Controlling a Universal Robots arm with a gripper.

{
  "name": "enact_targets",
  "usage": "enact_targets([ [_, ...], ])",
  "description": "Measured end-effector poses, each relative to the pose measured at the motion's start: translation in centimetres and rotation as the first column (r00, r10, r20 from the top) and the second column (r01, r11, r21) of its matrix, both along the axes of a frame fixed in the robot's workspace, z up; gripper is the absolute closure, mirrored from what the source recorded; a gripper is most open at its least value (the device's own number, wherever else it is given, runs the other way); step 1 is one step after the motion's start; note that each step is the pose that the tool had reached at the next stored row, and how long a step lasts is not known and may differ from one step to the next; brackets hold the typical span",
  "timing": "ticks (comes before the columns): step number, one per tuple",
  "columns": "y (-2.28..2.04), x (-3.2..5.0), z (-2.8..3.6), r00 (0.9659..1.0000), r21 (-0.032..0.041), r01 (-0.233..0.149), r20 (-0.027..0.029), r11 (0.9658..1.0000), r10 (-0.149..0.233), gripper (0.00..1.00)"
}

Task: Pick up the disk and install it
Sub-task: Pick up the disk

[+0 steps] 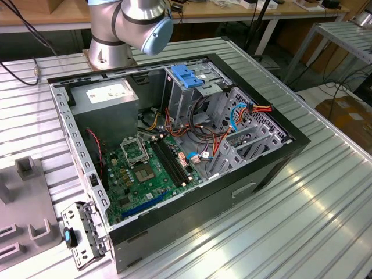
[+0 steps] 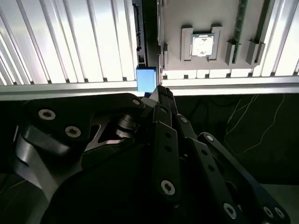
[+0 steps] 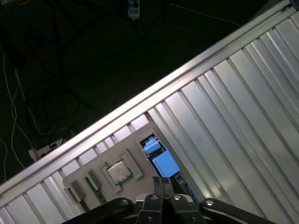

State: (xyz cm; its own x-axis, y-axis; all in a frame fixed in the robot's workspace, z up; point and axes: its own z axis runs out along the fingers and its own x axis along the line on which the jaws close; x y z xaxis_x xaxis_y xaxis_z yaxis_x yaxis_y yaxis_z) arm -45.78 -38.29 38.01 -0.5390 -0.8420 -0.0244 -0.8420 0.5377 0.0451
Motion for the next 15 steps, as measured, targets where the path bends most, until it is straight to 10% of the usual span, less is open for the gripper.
enact_targets([
  [7, 0.0, 0.01, -0.01, 0.9907, 0.0, -0.136, 0.0002, 0.9907, 0.136, 0.89],
  [15, 0.0, 0.0, -0.03, 0.9601, 0.0, -0.28, 0.0002, 0.9601, 0.28, 0.89],
])
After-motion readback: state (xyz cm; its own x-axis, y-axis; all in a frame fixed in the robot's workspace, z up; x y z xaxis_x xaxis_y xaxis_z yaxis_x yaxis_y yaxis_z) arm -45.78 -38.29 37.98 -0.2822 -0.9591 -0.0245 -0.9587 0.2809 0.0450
